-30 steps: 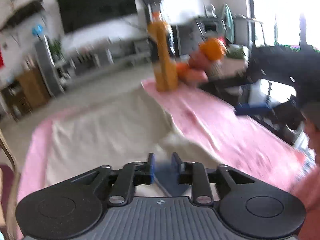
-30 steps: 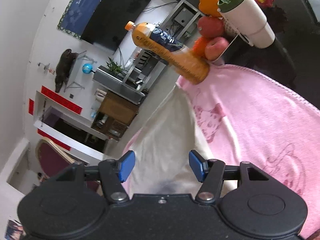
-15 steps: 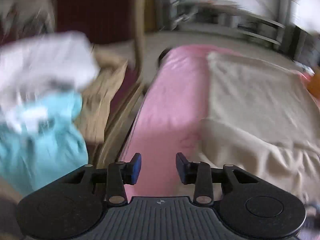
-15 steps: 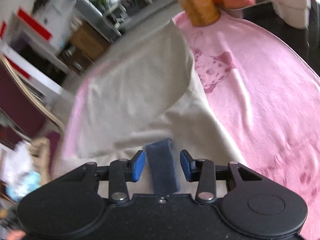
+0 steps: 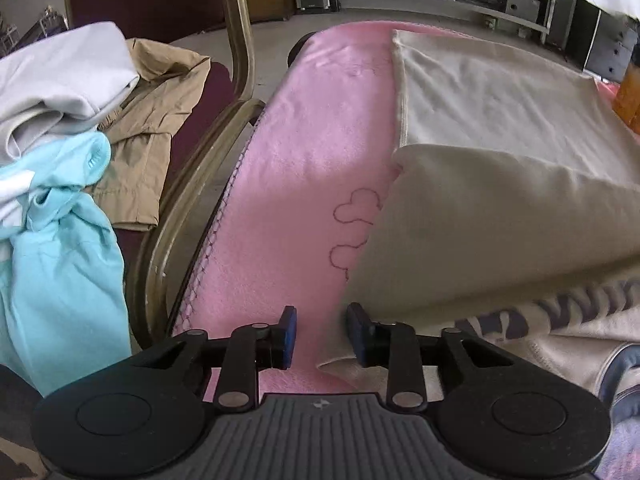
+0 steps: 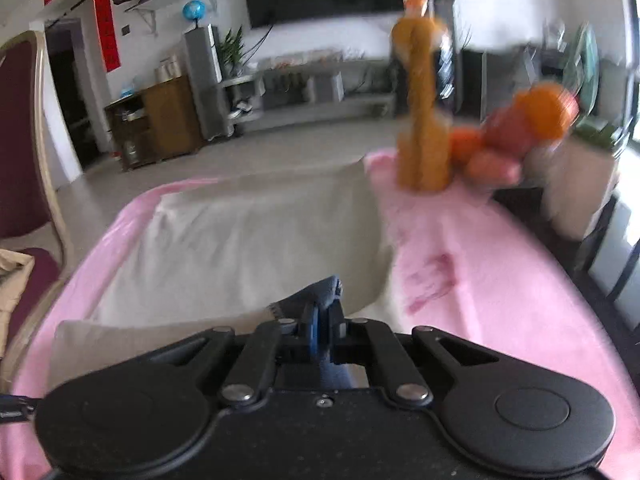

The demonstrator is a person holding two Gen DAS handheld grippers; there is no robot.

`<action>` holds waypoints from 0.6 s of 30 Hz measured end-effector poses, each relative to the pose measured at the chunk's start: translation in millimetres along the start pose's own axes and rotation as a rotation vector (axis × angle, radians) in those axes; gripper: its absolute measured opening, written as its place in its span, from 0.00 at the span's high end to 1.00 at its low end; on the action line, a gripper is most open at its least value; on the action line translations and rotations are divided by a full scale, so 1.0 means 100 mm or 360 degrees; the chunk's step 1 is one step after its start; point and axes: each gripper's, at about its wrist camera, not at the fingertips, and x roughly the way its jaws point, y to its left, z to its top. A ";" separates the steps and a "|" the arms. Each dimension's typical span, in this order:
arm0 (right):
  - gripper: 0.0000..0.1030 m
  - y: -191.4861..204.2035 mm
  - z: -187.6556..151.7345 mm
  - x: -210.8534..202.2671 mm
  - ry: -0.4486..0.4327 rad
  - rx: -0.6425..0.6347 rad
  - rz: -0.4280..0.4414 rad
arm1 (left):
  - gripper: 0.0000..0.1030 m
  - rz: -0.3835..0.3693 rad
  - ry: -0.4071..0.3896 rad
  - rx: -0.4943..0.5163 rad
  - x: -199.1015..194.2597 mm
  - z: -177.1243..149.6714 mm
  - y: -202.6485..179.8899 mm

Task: Fold clothes
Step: 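Grasp the second navy cuff with the right gripper and lay it across the back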

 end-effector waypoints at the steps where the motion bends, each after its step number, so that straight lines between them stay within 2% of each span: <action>1: 0.95 -0.01 -0.02 0.00 0.0021 -0.0019 -0.0019 | 0.66 0.0000 -0.0006 -0.0012 -0.03 -0.01 0.00; 4: 0.95 -0.09 -0.08 0.11 0.0093 0.0058 0.0015 | 0.66 0.0057 -0.0178 -0.0087 -0.30 -0.07 0.07; 8: 0.95 -0.20 -0.02 -0.05 0.0042 0.0148 0.0073 | 0.65 0.0051 -0.0481 -0.0147 -0.67 -0.12 0.14; 10: 0.95 -0.22 0.04 -0.07 0.0005 0.0153 0.0026 | 0.65 0.0016 -0.0479 -0.0116 -0.66 -0.13 0.09; 12: 0.95 -0.30 0.07 0.01 0.0038 0.0192 -0.0022 | 0.65 -0.0009 -0.0451 -0.0083 -0.62 -0.14 0.02; 15: 0.91 -0.43 0.03 0.29 0.0277 0.0278 -0.0063 | 0.65 0.0037 -0.0383 -0.0015 -0.53 -0.14 -0.08; 16: 0.84 -0.46 0.00 0.34 0.0333 0.0295 -0.0095 | 0.65 0.0059 -0.0371 -0.0001 -0.52 -0.14 -0.10; 18: 0.72 -0.54 -0.01 0.28 0.0319 0.0334 -0.0155 | 0.67 0.0023 -0.0393 -0.0014 -0.54 -0.14 -0.07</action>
